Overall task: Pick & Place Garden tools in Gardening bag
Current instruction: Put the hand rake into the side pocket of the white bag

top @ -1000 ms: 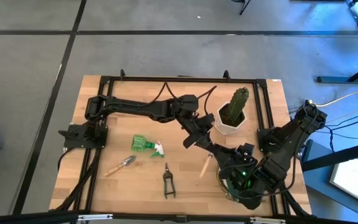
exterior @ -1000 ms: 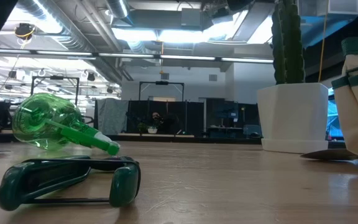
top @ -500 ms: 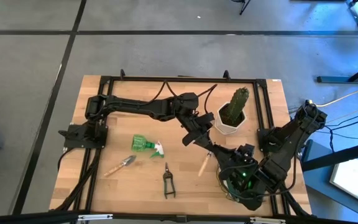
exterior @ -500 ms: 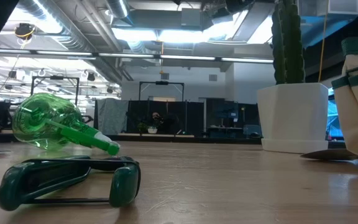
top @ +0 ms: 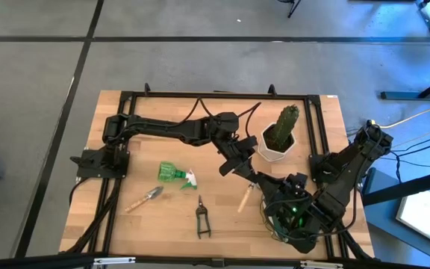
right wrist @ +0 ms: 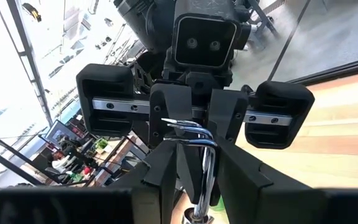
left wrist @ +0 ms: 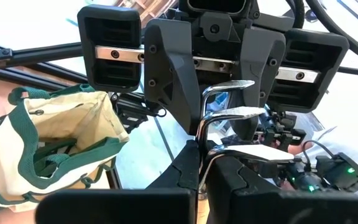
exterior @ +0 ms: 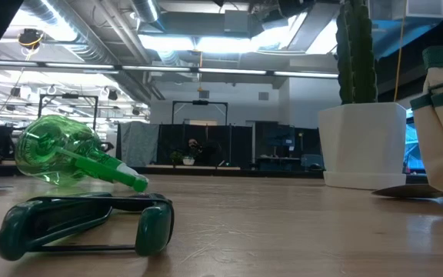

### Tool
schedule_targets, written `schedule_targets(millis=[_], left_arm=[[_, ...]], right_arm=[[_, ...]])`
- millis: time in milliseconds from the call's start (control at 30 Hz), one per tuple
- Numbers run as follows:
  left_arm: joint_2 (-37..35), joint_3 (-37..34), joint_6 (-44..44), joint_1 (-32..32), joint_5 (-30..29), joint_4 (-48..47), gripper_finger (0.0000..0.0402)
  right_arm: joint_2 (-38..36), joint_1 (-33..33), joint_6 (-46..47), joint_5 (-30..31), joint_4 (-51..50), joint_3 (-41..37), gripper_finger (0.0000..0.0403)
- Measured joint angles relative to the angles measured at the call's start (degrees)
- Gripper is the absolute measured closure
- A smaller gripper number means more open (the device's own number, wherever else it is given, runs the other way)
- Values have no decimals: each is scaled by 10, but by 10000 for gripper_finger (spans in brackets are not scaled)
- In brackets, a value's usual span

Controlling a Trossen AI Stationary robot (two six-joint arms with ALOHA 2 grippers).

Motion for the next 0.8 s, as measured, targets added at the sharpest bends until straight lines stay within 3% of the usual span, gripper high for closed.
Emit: schedule_targets(millis=[300, 633, 800], left_arm=[[0, 0, -10, 0, -5, 20, 399], [0, 0, -15, -2, 10, 30, 399], [0, 0, -15, -4, 23, 30, 399]], right_arm=[[0, 0, 1, -4, 0, 0, 297], [0, 0, -1, -4, 2, 0, 348], [0, -4, -5, -6, 0, 0, 355]])
